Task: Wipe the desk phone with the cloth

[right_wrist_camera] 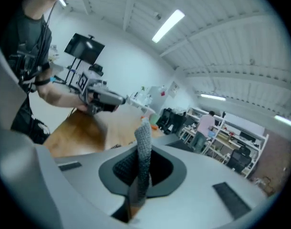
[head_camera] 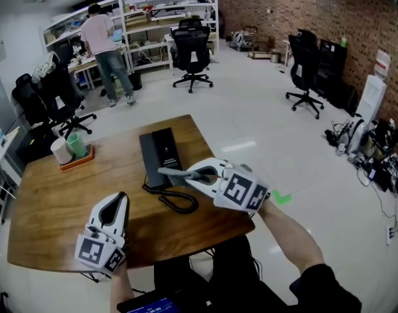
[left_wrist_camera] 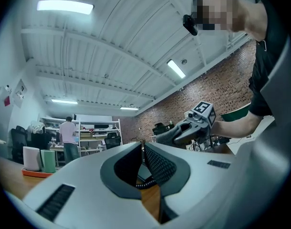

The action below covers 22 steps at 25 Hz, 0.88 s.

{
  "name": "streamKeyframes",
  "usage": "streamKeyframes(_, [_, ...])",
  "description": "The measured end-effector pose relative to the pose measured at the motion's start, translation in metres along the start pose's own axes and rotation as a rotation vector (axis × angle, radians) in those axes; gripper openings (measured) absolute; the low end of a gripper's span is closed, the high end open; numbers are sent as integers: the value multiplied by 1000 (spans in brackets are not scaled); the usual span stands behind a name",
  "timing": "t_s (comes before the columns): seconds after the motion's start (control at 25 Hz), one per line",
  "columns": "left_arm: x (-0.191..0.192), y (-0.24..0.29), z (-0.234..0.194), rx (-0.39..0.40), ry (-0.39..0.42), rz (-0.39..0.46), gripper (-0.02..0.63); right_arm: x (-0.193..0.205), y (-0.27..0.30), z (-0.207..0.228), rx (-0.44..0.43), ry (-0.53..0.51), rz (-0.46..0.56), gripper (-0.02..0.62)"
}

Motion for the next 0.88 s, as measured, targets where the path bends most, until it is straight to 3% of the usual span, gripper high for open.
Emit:
streamKeyframes(0.2, [-13, 0, 16, -22, 134, -15, 6, -38, -70, -1, 78, 304, 327, 26])
streamKeyframes(0.32, [-25, 2, 30, 23, 116, 24, 6, -50, -101, -14, 77, 403, 449, 26])
streamKeyframes(0.56, [-53, 13, 62, 156, 85, 96, 8, -72, -123, -27, 102, 356, 552, 26])
streamKeyframes(0.68, [-67, 16, 71, 156, 125, 109, 8, -73, -124, -28, 76, 362, 569, 25])
streamKeyframes(0.88, [-78, 18, 79, 162, 122, 114, 6, -75, -127, -28, 60, 371, 591, 25])
Point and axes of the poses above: the fingertips, and each gripper's own axes: y forward along the fingers, z to its right, x out of its underside, the point moved 8 cm from there along -y, backward along the fingers, and after that the axes turned 9 degrees about x, right-handed, at the moved point
